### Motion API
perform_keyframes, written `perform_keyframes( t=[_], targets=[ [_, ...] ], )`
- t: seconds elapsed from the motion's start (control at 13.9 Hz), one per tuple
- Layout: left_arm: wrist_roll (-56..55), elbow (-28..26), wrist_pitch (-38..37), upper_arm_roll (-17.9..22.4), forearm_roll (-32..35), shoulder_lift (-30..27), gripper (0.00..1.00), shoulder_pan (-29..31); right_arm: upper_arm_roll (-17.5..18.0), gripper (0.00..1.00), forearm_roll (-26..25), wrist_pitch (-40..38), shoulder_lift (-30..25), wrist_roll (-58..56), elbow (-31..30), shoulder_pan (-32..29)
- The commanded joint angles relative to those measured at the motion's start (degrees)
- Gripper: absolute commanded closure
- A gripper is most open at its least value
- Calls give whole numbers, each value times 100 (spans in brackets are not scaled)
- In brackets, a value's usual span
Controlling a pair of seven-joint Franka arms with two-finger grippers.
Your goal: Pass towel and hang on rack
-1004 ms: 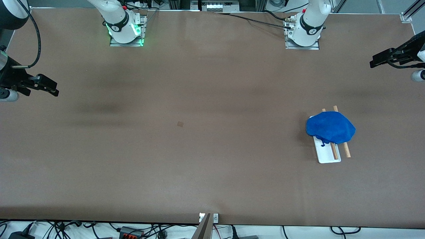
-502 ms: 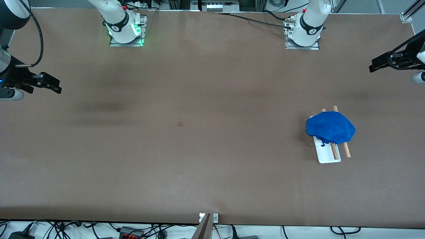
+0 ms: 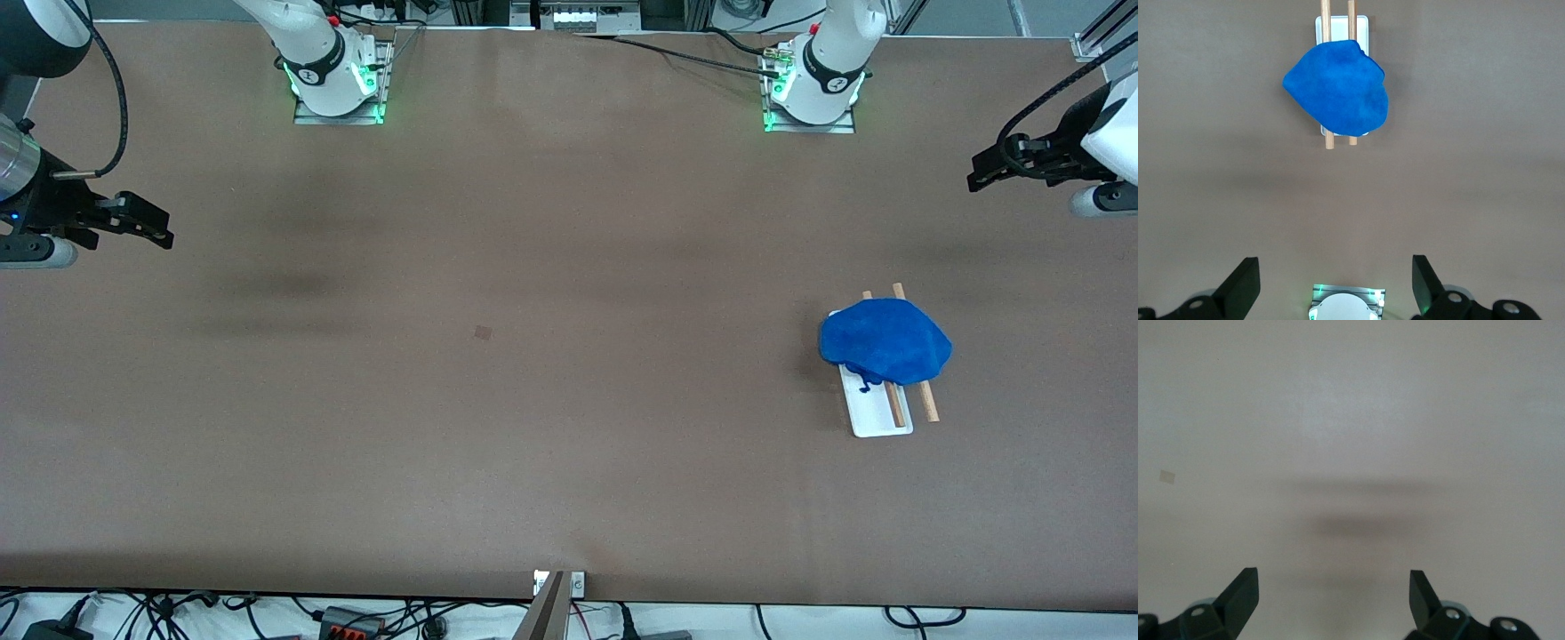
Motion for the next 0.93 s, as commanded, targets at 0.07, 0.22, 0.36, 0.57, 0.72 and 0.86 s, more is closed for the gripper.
perform_keyframes(
  t=[0.07,0.22,0.36,0.57,0.72,0.86],
  targets=[
    [-70,-236,192,11,121,-208,0,-1,14,0,-91,32,-51,-16,-33,-27],
    [-70,-236,280,11,121,-208,0,-10,13,0,-82,32,-51,-16,-33,-36],
    [-70,-236,280,11,121,-208,0,-1,13,0,-82,31,-59,-16,-33,-36],
    [-61,-236,280,11,121,-208,0,-1,13,0,-82,40,-51,-16,-24,-36],
    [-61,-236,280,2,112,-208,0,-10,13,0,-82,49,-42,-16,-24,-36],
    [-70,-236,271,2,103,-208,0,-10,13,0,-90,84,-33,-24,-33,-44]
  ],
)
